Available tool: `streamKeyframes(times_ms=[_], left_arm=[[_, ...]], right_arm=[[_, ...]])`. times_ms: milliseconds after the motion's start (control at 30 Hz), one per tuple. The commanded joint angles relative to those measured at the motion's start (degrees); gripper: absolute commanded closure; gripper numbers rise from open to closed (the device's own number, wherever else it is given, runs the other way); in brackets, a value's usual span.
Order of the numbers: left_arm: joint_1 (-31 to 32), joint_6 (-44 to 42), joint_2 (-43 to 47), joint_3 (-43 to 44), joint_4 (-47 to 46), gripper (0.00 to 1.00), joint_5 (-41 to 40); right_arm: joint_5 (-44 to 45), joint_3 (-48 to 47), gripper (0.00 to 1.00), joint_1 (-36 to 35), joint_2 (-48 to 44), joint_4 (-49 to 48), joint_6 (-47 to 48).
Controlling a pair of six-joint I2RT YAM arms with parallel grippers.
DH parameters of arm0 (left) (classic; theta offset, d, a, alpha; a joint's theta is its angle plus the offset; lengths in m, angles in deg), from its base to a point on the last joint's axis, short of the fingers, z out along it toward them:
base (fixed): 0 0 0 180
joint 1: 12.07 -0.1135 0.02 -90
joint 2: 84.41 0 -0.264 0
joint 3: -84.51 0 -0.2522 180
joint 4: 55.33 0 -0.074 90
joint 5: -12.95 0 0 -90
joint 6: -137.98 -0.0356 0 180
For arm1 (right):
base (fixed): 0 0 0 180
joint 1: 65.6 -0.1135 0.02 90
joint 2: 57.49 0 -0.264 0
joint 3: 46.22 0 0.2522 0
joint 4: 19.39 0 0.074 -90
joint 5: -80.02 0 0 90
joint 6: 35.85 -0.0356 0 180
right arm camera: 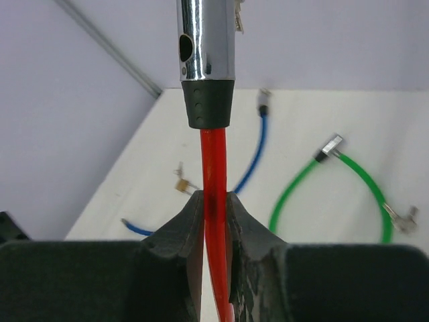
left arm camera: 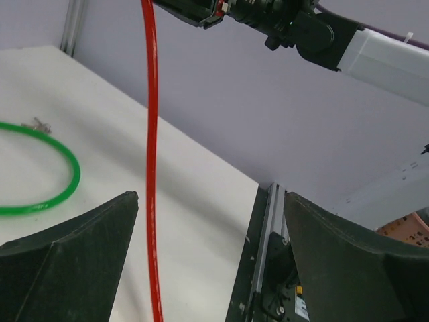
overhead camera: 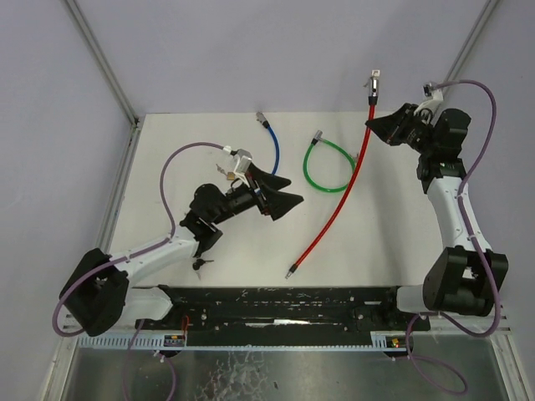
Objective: Lock with the key
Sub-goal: Pick up the lock from the center of the board.
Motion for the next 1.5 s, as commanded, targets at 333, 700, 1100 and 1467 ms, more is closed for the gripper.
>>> streamKeyframes(times_ms=[333,700,1100,1467], left_arm=[[-1.8,3.8,-17.8,22.8,-0.5,0.15,0.2],[-1.8,13.1,-31.6,38.3,-1.2,0.42,6.3],[-2.3,13.7,-32.1,42.5,-3.4,0.94,9.4],[-7.3,7.8,-22.8,36.5,-4.2,1.0,9.1]], right_arm=[[-8.9,-2.5,1.0,-8.4,0.5,-28.9,-25.1],[-12.0,-0.4,1.0,-12.6,-0.6,-36.3,-30.5],[-13.0,0.6,1.0,-14.2,-1.0,-38.0,-31.5],[-20.4,-3.5,0.33,-14.1,-2.3,-28.8,-21.4]])
